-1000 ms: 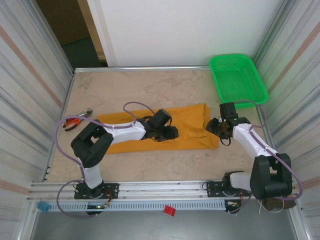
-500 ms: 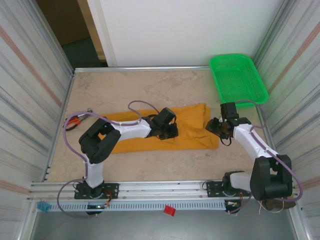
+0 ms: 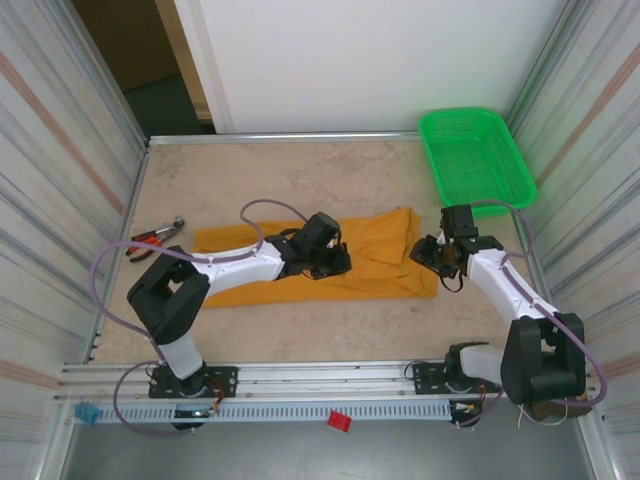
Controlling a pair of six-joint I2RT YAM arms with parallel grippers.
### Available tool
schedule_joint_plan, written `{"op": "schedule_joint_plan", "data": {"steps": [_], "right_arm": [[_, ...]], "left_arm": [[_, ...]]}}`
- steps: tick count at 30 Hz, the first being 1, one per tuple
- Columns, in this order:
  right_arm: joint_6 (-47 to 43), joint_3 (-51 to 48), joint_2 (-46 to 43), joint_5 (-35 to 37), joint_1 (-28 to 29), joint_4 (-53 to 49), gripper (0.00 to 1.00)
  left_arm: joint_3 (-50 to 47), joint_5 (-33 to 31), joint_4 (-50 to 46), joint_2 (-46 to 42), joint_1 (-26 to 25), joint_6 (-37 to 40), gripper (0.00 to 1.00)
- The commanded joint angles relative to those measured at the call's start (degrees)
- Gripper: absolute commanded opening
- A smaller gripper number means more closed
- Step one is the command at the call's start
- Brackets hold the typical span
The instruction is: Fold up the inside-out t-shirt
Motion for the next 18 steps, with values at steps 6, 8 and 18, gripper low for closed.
{"op": "schedule_joint_plan", "data": {"steps": [6,8,18], "right_arm": [[0.5,-1.4,3.0,-0.8,5.2,0.4,0.33],[1.0,-1.5,3.7,0.3,6.7,0.7,0.30],[0.8,-0.9,8.7,3.1,7.9,3.0,0.29]], "left_arm": [[-2.6,-0.3,0.8,1.8,0.3,-1.2,0.03],[-2.4,-0.2,1.4,2.8,0.3,-1.1,0.04],[-2.3,0.0,2.2,4.9,0.3,-1.2,0.03]]}}
